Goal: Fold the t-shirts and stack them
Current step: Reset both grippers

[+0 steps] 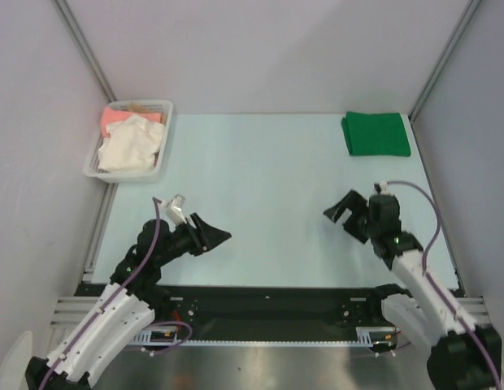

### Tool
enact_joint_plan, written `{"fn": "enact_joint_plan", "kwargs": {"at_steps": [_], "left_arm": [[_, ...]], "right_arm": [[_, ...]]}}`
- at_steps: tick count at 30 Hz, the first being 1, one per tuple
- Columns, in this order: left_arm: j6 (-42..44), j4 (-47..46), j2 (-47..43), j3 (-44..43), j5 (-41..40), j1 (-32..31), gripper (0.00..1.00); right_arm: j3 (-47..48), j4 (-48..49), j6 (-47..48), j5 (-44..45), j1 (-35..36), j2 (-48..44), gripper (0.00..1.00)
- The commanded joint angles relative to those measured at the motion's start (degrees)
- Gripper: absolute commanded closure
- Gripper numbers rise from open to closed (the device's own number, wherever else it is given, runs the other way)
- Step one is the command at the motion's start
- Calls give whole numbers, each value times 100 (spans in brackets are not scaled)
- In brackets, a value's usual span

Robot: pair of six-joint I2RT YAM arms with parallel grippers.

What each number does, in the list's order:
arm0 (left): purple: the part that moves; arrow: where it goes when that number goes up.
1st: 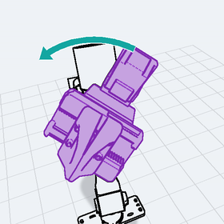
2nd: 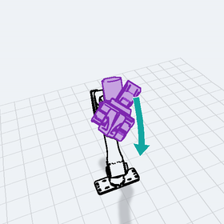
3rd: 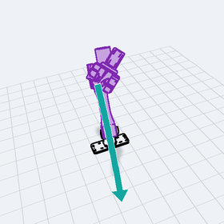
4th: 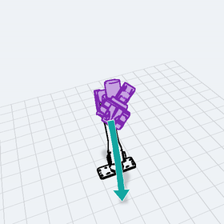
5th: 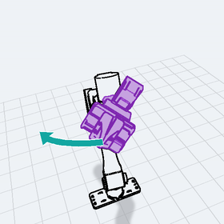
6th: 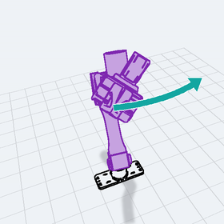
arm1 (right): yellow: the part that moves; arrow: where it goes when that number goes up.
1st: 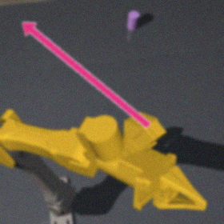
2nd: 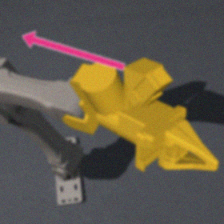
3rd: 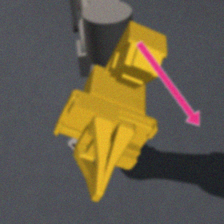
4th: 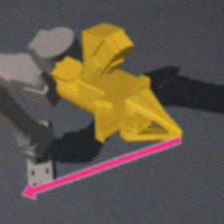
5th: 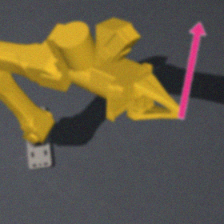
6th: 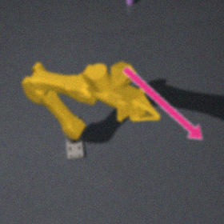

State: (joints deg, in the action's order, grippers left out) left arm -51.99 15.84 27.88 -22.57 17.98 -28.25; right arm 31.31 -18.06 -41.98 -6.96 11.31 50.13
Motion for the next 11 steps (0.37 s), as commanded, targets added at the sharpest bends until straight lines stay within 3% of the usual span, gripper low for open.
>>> {"fn": "enact_joint_plan", "kwargs": {"at_steps": [1, 7, 8, 11], "left_arm": [[-1444, -1326, -729, 1031, 644, -23, 43], [-2719, -1557, -3144, 2229, 707, -14, 39], [-3060, -1749, -3592, 2604, 785, -14, 39], [-3396, -2968, -3132, 3028, 1180, -14, 39]], "right_arm": [[-1159, 244, -1926, -990, 178, -1792, 0], [-1926, -1513, -2693, -930, 231, -4790, 0], [-1936, -1577, -2710, -999, 223, -4811, 0], [-1874, -1254, -2404, -1709, 222, -4109, 0]]}}
